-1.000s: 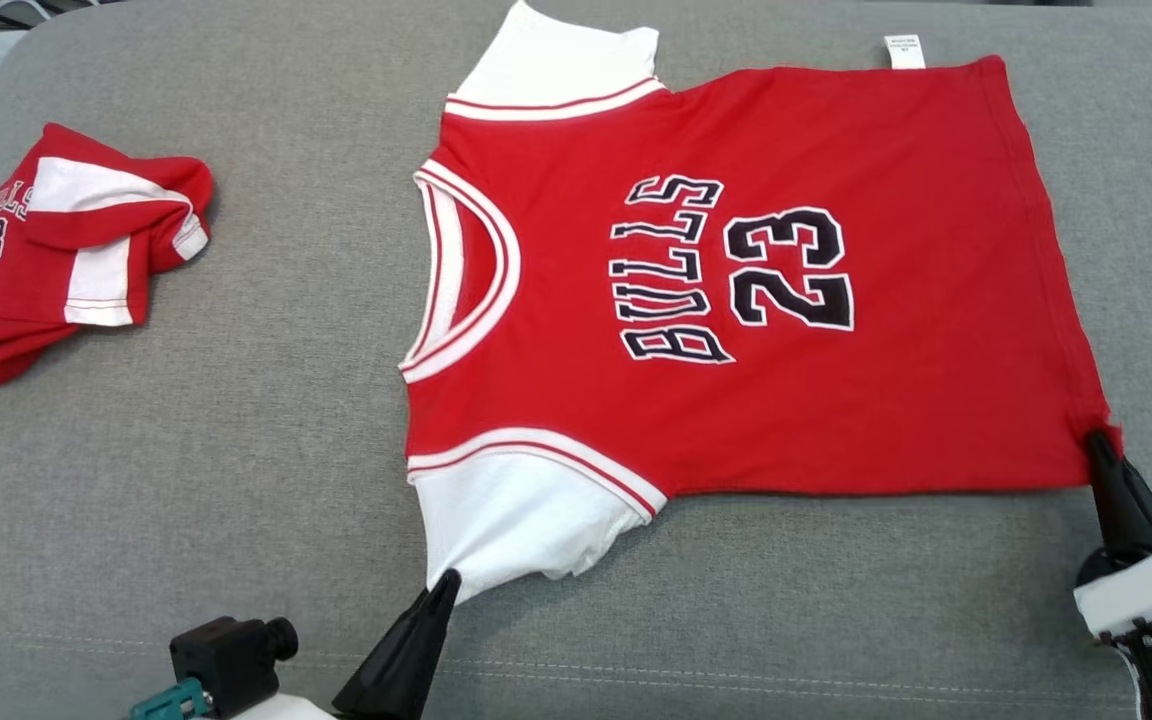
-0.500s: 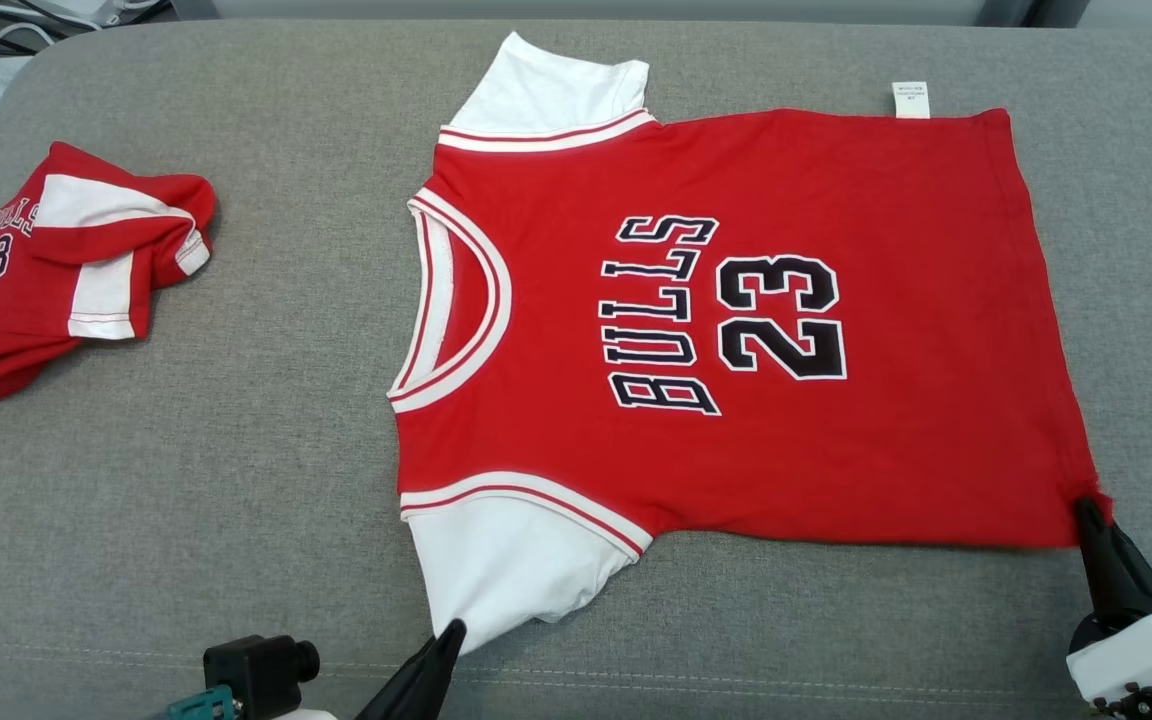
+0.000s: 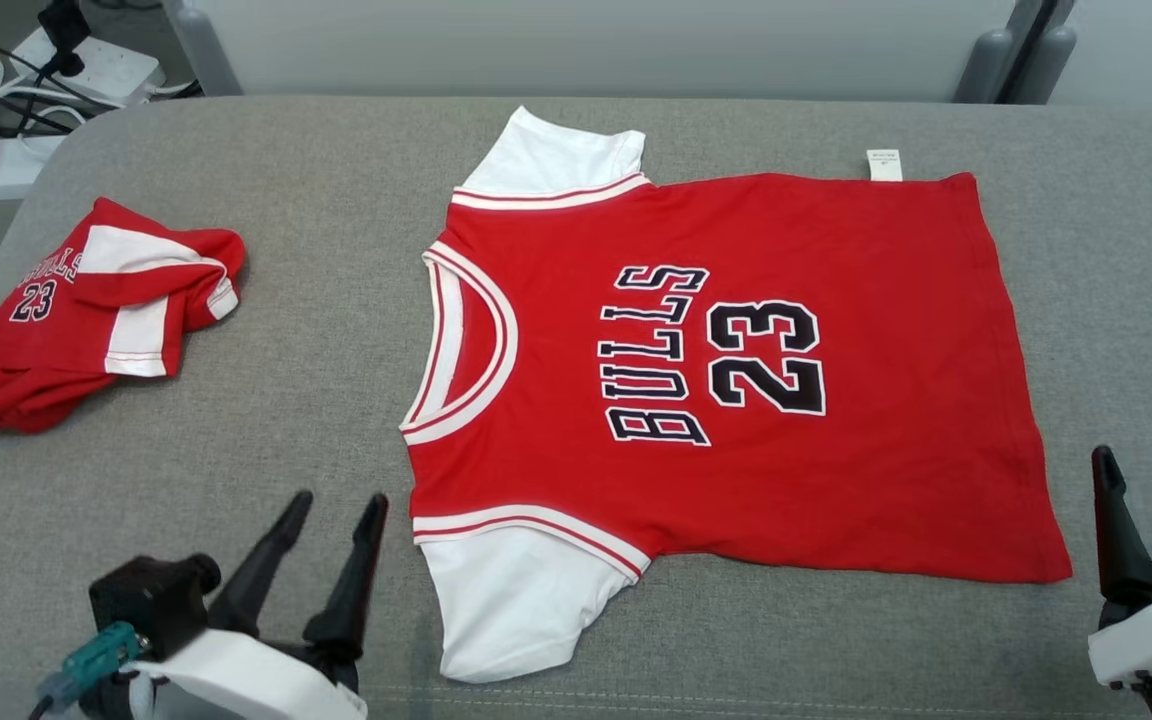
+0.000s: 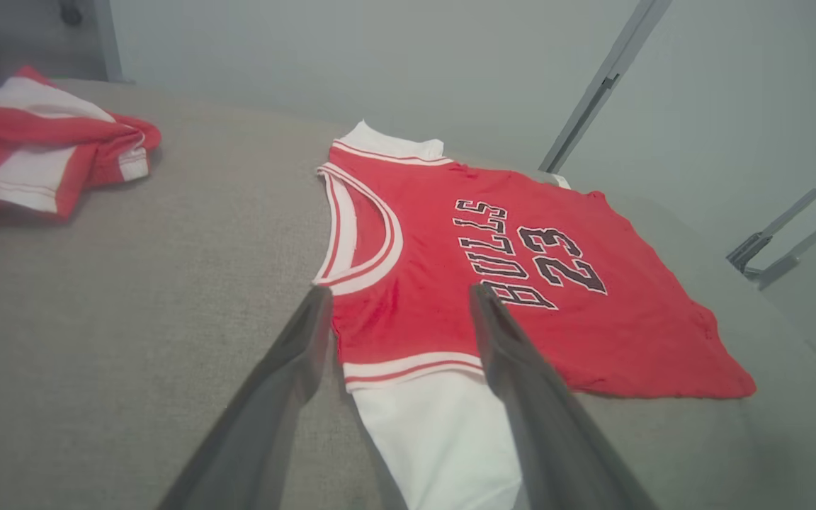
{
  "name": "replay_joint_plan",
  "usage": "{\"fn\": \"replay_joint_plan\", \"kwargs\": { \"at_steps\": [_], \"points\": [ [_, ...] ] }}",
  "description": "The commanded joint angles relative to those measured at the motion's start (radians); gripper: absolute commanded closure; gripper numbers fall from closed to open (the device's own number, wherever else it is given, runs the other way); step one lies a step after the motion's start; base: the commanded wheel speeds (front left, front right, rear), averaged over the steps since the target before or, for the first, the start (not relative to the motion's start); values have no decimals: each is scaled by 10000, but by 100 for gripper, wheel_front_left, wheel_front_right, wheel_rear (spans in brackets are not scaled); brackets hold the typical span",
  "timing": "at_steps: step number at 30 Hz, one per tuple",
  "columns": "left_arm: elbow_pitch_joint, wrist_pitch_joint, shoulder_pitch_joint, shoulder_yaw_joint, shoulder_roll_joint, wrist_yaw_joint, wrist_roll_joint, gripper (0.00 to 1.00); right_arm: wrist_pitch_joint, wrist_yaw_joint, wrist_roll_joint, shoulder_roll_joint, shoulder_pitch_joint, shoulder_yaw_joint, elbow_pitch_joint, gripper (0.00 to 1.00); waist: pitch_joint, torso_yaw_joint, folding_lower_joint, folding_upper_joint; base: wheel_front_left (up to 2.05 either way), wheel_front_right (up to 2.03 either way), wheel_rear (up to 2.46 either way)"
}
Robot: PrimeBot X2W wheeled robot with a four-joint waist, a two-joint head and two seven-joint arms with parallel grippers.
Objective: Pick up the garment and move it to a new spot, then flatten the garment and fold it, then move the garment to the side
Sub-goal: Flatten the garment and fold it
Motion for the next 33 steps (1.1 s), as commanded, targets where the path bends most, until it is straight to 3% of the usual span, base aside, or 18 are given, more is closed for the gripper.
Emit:
{"fn": "replay_joint_plan", "kwargs": {
  "at_steps": [1,8,17,25,33],
  "points": [
    [-281,-105,-601,436,212,77,149,0,-151,44,-145,-194,-148,199,-342,0,-117,-95,0,-1,0,0,0],
    [764,-1024,-2210,801,-250,433,996,0,-975,44,-1608,-46,-824,735,-694,0,-502,-528,0,-1,0,0,0],
    [3343,-1963,-3068,1230,-932,215,1729,0,-1727,44,-3147,383,-1208,716,254,0,-862,-848,0,-1,0,0,0],
    [3464,-2023,-1431,3027,-1232,-611,3160,0,-2106,44,-3441,578,-451,743,625,0,-1214,-725,0,-1,0,0,0],
    [2554,-2025,484,3613,-1641,-1336,4005,0,-2155,44,-3235,607,387,858,477,0,-1556,-572,0,-1,0,0,0]
  ]
}}
